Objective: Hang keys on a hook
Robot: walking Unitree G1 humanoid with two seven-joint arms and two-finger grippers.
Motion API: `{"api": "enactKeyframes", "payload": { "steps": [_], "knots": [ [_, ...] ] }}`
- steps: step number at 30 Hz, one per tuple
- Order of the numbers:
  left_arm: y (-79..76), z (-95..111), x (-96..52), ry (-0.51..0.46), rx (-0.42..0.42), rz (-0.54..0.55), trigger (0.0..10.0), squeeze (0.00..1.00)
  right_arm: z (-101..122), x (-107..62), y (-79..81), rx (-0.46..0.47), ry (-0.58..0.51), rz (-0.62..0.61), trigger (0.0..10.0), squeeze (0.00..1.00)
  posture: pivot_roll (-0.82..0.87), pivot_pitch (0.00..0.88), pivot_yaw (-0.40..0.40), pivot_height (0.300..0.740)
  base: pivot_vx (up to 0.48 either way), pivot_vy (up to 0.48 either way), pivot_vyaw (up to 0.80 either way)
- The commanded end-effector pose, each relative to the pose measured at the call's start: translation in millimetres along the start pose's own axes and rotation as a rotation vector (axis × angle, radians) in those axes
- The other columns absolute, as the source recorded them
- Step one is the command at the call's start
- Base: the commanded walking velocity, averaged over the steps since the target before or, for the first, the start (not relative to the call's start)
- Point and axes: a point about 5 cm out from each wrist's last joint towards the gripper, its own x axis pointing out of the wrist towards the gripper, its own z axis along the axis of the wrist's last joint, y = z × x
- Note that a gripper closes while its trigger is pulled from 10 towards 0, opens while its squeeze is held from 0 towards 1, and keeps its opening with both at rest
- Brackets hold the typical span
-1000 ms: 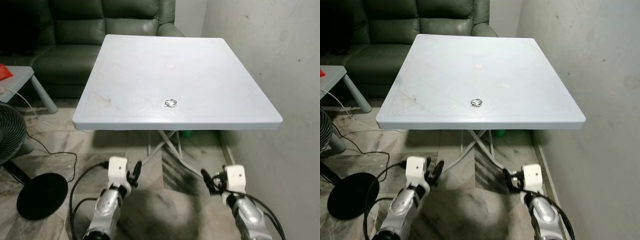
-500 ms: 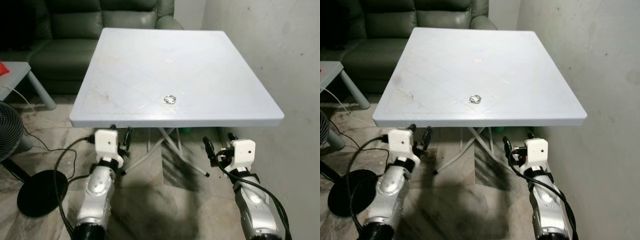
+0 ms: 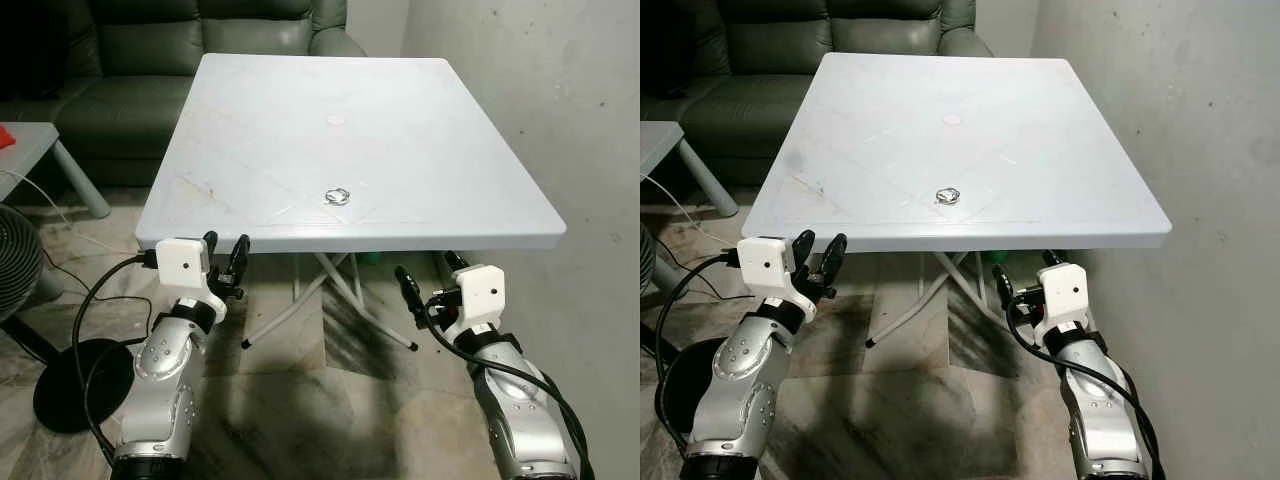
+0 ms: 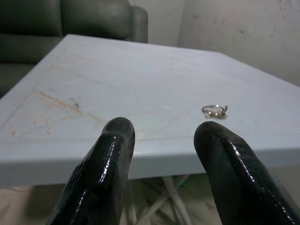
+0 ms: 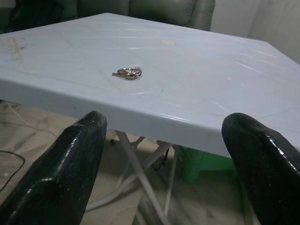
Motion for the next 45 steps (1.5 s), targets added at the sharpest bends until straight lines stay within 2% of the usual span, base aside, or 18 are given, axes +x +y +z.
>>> {"api": "enactKeyframes", "payload": {
  "steps": [1, 13, 18, 28, 31, 36, 45],
  "knots": [
    [0.8, 7.2, 0.8, -0.008, 0.013, -0.001, 10.0, 0.00, 6.7, 2.6, -2.6, 0.005, -0.014, 0.000, 10.0, 0.00, 0.04, 0.041, -0.021, 0.740, 0.000, 0.000, 0.00],
    [-5.3, 10.8, 5.8, -0.015, 0.002, -0.028, 10.0, 0.00, 10.8, 8.4, -8.9, 0.003, -0.019, 0.011, 10.0, 0.00, 0.05, 0.042, -0.036, 0.740, 0.123, 0.000, 0.00],
    [-1.4, 11.0, 3.2, -0.017, -0.022, -0.009, 10.0, 0.00, 11.9, 9.0, -10.1, -0.003, -0.020, 0.019, 10.0, 0.00, 0.05, 0.047, -0.041, 0.740, 0.252, 0.000, 0.00],
    [-0.9, 13.7, 4.3, -0.025, -0.024, -0.003, 10.0, 0.00, 14.6, 10.6, -8.6, -0.027, -0.029, 0.045, 10.0, 0.00, 0.06, 0.063, -0.045, 0.740, 0.330, 0.000, 0.00],
    [-2.4, 13.7, 4.4, -0.023, -0.028, -0.008, 10.0, 0.00, 15.6, 10.8, -8.7, -0.035, -0.031, 0.044, 10.0, 0.00, 0.06, 0.067, -0.043, 0.740, 0.354, 0.000, 0.80],
    [-4.4, 13.1, 4.4, -0.020, -0.031, -0.014, 10.0, 0.00, 15.6, 10.4, -10.4, 0.004, -0.038, 0.032, 10.0, 0.00, 0.06, 0.072, -0.043, 0.740, 0.357, 0.000, 0.16],
    [-3.9, 14.1, 5.5, -0.020, -0.030, -0.013, 10.0, 0.00, 16.3, 11.3, -10.3, -0.002, -0.037, 0.042, 10.0, 0.00, 0.06, 0.070, -0.044, 0.740, 0.356, 0.000, 0.00]
  ]
}}
